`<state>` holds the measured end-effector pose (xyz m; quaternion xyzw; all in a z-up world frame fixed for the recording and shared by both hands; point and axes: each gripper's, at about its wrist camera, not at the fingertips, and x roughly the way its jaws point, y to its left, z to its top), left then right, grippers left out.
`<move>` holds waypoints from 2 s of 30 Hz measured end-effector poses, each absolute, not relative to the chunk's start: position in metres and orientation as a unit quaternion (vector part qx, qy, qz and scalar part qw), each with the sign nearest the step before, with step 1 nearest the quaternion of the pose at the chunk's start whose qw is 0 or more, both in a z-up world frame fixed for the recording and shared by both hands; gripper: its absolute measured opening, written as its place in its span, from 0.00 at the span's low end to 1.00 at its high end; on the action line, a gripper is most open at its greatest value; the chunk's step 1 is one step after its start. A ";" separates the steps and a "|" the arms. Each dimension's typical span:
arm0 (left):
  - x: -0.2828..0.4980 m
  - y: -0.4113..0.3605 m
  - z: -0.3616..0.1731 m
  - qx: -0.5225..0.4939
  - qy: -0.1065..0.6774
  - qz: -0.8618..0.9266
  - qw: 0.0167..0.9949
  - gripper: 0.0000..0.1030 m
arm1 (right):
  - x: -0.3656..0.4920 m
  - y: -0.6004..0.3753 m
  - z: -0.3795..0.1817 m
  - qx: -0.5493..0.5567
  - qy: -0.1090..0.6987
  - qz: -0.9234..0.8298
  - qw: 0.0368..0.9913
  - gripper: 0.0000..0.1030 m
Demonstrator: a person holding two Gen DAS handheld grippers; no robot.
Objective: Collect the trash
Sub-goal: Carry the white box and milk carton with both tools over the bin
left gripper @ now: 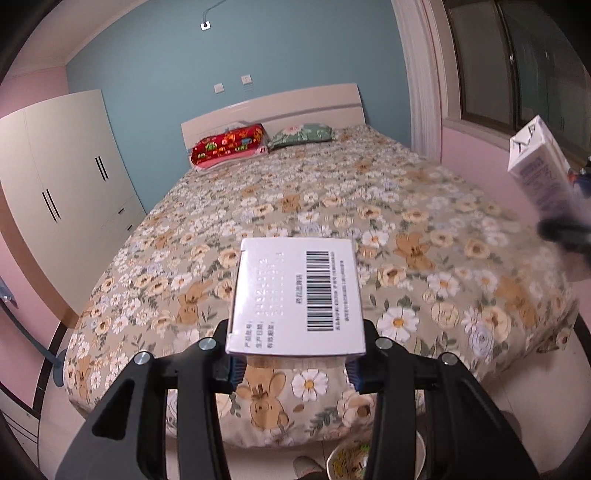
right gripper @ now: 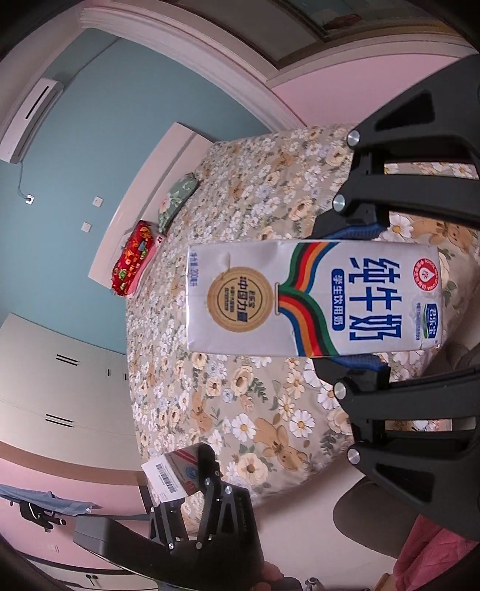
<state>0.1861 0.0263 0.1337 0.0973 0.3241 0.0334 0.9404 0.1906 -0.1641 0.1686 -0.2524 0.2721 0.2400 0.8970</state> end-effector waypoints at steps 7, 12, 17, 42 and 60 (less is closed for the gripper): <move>0.183 0.027 0.088 0.100 0.361 0.029 0.927 0.43 | 0.189 -0.160 0.118 -0.237 0.310 0.258 0.884 0.46; 0.179 0.025 0.047 0.101 0.393 0.022 0.914 0.43 | 0.190 -0.154 0.077 -0.225 0.343 0.275 0.869 0.46; 0.173 0.028 0.006 0.101 0.426 0.015 0.899 0.43 | 0.188 -0.147 0.031 -0.215 0.377 0.289 0.853 0.46; 0.134 0.022 -0.184 0.085 0.580 -0.039 0.809 0.43 | 0.146 -0.114 -0.159 -0.189 0.528 0.351 0.750 0.46; 0.135 0.017 -0.283 0.067 0.652 -0.048 0.754 0.43 | 0.152 -0.099 -0.265 -0.154 0.613 0.343 0.695 0.46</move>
